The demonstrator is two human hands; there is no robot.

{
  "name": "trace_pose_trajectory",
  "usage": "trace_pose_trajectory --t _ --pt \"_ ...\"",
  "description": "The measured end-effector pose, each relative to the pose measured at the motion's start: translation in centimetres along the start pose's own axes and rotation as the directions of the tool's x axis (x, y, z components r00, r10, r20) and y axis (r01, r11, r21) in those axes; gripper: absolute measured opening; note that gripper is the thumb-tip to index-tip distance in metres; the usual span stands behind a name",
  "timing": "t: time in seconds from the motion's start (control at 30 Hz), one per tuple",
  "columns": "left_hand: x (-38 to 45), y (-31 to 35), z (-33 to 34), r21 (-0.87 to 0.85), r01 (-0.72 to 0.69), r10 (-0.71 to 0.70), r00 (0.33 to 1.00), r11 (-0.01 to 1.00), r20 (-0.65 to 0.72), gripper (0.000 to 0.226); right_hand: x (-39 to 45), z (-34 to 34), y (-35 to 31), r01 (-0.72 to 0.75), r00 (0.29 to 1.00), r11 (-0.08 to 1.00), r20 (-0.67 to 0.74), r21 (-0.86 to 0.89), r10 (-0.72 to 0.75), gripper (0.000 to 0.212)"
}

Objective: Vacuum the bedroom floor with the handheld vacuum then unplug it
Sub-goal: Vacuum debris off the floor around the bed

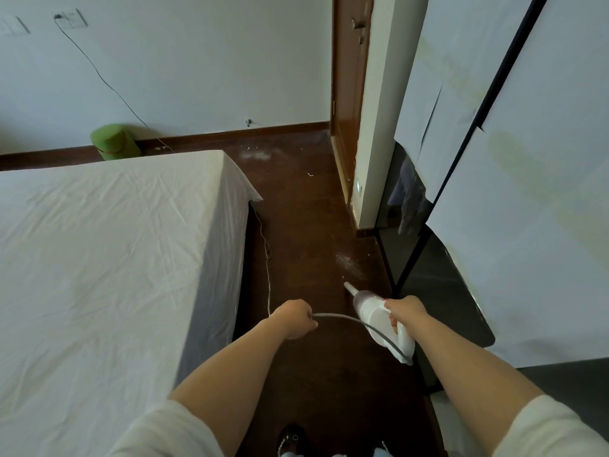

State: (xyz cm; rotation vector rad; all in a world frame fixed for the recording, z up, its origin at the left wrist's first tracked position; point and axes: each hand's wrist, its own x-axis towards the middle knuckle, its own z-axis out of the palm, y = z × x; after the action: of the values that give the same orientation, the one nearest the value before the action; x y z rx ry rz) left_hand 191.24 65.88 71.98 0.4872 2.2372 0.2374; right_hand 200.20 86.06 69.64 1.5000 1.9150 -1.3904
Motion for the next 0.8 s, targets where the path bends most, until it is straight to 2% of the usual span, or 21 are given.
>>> trace_pose_trajectory --t 0.07,0.2,0.3,0.57,0.8 --pt "-0.1 0.0 0.1 0.0 -0.006 0.006 1.0 1.0 0.01 0.03 0.2 -0.3 0.0 -0.036 0.999 0.999 -0.006 -0.015 0.036 0.023" --pt "-0.3 0.0 0.3 0.02 -0.019 0.019 1.0 1.0 0.017 0.026 0.3 -1.3 0.1 -0.083 0.996 0.996 -0.043 -0.043 0.081 0.04" --pt "-0.2 0.2 0.6 0.024 -0.035 0.035 0.999 0.999 0.02 0.025 0.2 -1.9 0.6 -0.081 0.997 0.996 -0.025 -0.047 0.08 0.019" --pt "-0.3 0.3 0.7 0.031 -0.031 0.031 0.999 0.999 0.02 0.027 -0.8 -2.1 0.6 0.028 0.998 0.998 0.066 -0.054 -0.024 0.02" --pt "-1.1 -2.0 0.4 -0.027 0.012 -0.013 1.0 1.0 -0.006 0.029 -1.5 1.9 -0.4 0.094 0.983 0.991 0.166 -0.094 -0.077 0.018"
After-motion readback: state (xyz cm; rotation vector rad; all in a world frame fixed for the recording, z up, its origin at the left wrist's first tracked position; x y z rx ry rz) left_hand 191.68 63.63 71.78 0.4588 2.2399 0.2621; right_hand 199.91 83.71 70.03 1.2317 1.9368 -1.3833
